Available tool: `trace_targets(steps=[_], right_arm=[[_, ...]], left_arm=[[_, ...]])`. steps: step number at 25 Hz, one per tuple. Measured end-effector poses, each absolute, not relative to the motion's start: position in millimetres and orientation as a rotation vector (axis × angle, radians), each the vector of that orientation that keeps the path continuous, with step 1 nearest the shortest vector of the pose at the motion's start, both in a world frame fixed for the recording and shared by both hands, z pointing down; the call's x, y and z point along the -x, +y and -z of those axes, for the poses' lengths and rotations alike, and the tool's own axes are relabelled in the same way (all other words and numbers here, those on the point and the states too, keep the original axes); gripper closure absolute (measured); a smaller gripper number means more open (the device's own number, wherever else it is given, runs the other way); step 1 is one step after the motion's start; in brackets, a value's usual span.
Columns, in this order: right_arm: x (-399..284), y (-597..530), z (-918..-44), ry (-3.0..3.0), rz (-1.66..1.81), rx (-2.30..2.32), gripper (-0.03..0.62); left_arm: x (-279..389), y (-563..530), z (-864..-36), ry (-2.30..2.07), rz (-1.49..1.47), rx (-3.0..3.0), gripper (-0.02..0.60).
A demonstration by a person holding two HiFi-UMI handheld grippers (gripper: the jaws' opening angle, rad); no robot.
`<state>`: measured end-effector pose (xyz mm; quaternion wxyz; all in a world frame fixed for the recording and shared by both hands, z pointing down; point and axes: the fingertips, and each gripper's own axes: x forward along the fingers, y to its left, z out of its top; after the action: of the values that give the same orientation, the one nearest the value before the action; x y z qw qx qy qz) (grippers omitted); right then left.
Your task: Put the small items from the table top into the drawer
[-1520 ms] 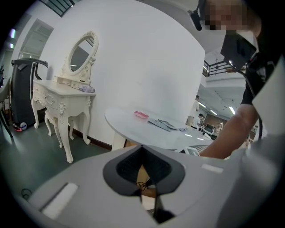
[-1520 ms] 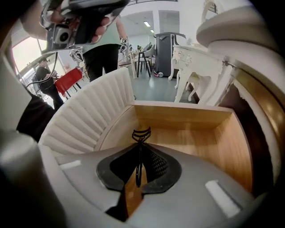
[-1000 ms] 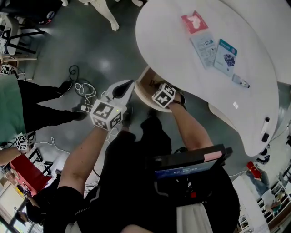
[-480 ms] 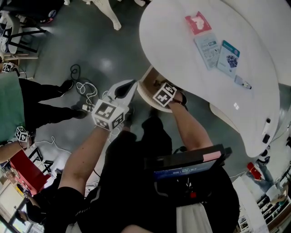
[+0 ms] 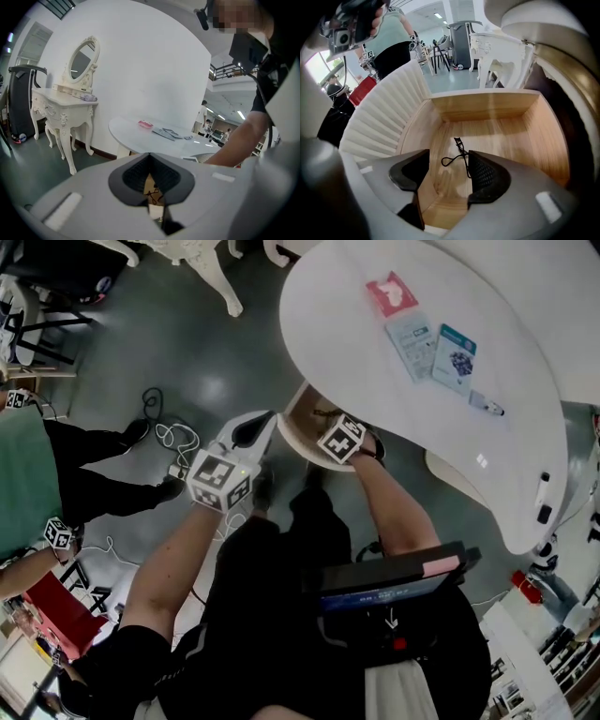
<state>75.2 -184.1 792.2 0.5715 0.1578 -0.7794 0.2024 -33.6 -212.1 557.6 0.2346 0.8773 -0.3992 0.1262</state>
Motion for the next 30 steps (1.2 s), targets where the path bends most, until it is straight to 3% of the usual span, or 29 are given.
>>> trace_targets(steps=[4, 10, 12, 30], right_arm=[[-84.8, -180.5, -777.2, -1.826, -0.470, -0.381, 0.358], [-91.1, -160.2, -746.0, -1.848, -0.441, -0.339, 0.550], [-92.5, -154.8, -734.3, -1.867, -0.441, -0.344, 0.585], [-61.3, -159.0, -498.5, -2.237, -0.319, -1.026, 0.591]], left_arm=[[29.7, -209.3, -549.8, -1.080, -0.335, -2.429, 0.581], [30.4, -202.2, -532.4, -1.064, -0.322, -2.452, 0.581], [32.2, -200.7, -526.8, -1.061, -0.321, -2.461, 0.581], [59.8, -172.7, -426.3, -1.007, -0.157, -2.603, 0.581]])
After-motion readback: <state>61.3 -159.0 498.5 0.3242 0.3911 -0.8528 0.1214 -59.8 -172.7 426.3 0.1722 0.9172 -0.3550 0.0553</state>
